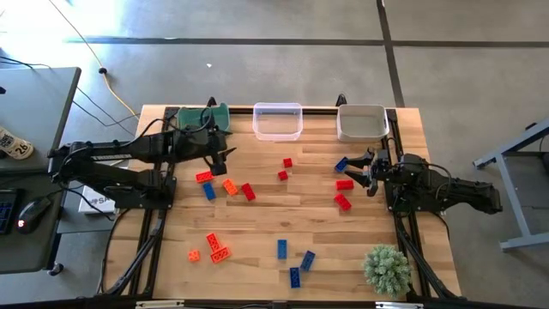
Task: Sort & place blocks by color
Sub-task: Put the orange game piece into the green bin
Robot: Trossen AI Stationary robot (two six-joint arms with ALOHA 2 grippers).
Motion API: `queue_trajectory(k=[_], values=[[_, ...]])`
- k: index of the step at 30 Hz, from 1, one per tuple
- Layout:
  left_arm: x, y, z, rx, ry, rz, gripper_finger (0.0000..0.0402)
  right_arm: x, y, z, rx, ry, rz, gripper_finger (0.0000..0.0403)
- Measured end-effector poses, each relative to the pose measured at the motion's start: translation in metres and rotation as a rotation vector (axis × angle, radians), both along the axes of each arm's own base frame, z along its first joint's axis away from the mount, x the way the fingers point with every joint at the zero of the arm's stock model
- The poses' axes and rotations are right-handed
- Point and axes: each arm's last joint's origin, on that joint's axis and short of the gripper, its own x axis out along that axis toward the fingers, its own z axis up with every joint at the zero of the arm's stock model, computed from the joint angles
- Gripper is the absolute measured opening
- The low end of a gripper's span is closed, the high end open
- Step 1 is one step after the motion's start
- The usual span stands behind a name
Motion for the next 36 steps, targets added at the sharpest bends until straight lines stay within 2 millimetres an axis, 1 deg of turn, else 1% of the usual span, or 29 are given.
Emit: queue_trajectory(k=[5, 10, 15, 21, 27, 31, 36], values=[[0.005, -0.005, -0.009, -0.008, 0.109, -0.183, 0.0214, 0.000, 0.000, 0.000, 0.000, -0.001, 0.000, 0.0217], [0.009, -0.015, -0.019, -0.066, 0.177, -0.284, 0.0214, 0.000, 0.000, 0.000, 0.000, 0.000, 0.000, 0.0217], [0.014, -0.028, -0.032, -0.097, 0.298, -0.378, 0.0214, 0.000, 0.000, 0.000, 0.000, 0.000, 0.000, 0.0217], [0.025, -0.039, -0.050, -0.126, 0.416, -0.439, 0.0214, 0.000, 0.000, 0.000, 0.000, 0.000, 0.000, 0.0217], [0.036, -0.042, -0.071, -0.137, 0.533, -0.482, 0.0214, 0.000, 0.000, 0.000, 0.000, 0.000, 0.000, 0.0217], [0.040, -0.043, -0.080, -0.161, 0.574, -0.500, 0.0214, 0.000, 0.000, 0.000, 0.000, 0.000, 0.000, 0.0217], [0.040, -0.043, -0.091, -0.210, 0.647, -0.518, 0.0213, 0.000, 0.000, 0.000, 0.000, -0.001, 0.000, 0.0217]])
